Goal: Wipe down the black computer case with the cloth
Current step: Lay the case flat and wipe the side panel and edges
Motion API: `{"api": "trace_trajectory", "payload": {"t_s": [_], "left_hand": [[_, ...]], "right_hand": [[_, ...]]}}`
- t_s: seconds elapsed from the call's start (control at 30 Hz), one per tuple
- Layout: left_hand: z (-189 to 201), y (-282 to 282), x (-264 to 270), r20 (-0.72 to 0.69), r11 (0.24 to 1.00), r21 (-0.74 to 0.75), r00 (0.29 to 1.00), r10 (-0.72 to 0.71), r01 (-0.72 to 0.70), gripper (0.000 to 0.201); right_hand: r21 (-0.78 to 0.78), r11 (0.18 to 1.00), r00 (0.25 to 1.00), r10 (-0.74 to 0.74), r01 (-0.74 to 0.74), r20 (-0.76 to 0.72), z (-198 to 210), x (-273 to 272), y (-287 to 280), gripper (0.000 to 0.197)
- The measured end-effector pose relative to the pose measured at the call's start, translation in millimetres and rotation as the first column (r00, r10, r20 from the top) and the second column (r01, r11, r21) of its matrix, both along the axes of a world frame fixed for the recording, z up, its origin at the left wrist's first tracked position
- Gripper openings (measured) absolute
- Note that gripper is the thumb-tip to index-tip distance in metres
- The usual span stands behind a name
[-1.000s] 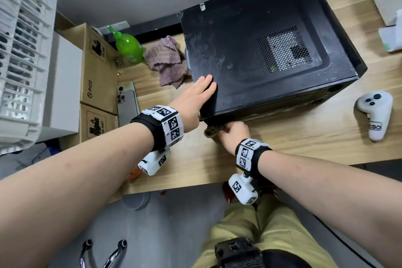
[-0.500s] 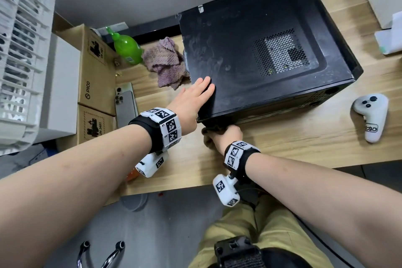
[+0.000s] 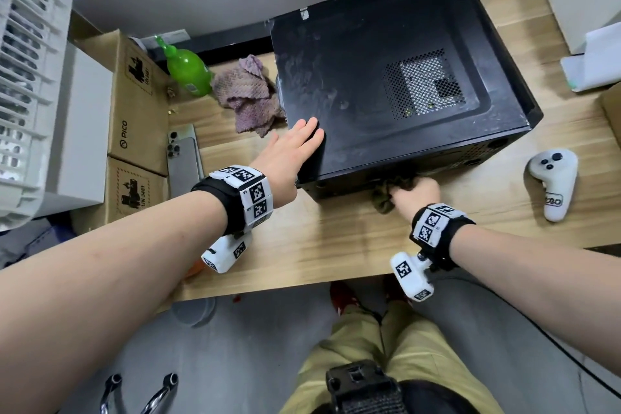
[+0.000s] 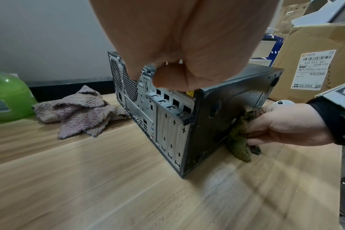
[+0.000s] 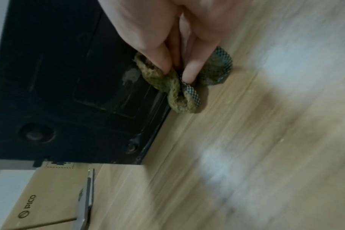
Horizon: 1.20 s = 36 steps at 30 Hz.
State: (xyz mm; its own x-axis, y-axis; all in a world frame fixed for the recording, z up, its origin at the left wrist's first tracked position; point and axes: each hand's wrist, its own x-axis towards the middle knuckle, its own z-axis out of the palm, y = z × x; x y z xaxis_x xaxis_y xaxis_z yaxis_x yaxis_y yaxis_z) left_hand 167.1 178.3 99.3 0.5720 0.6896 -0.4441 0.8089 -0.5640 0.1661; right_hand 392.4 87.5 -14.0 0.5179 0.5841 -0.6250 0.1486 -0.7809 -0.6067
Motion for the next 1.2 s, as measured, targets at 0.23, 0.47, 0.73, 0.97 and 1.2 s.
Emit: {"api": "trace_trajectory", "payload": {"t_s": [0.23, 0.47, 0.73, 0.97, 1.2], "left_hand": [[7, 1, 2, -0.028, 1.0, -0.013, 0.999, 0.017, -0.017, 0.105], [9, 0, 4, -0.037, 1.0, 0.017, 0.999, 0.008, -0.007, 0.104], [7, -5, 13, -0.084, 0.998, 0.066, 0.996, 0.013, -0.008, 0.101], [7, -10, 19, -0.175, 0.997, 0.071, 0.984, 0.035, -0.023, 0.103], [8, -10, 17, -0.17, 0.997, 0.068, 0.985, 0.043, -0.032, 0.105]], "right_hand": [[0.074, 0.97, 0.97, 0.235, -0.23, -0.059, 19, -70, 2, 0.017], [0.033, 0.995, 0.993, 0.093, -0.095, 0.068, 30, 50, -5, 0.019], [0.021, 0.955, 0.947, 0.29, -0.295, 0.137, 17, 29, -2, 0.025], [0.065, 0.935, 0.935, 0.341, -0.348, 0.099, 12, -3, -5, 0.023], [0.046, 0.993, 0.974, 0.1, -0.111, 0.205, 9, 109, -13, 0.022]]}}
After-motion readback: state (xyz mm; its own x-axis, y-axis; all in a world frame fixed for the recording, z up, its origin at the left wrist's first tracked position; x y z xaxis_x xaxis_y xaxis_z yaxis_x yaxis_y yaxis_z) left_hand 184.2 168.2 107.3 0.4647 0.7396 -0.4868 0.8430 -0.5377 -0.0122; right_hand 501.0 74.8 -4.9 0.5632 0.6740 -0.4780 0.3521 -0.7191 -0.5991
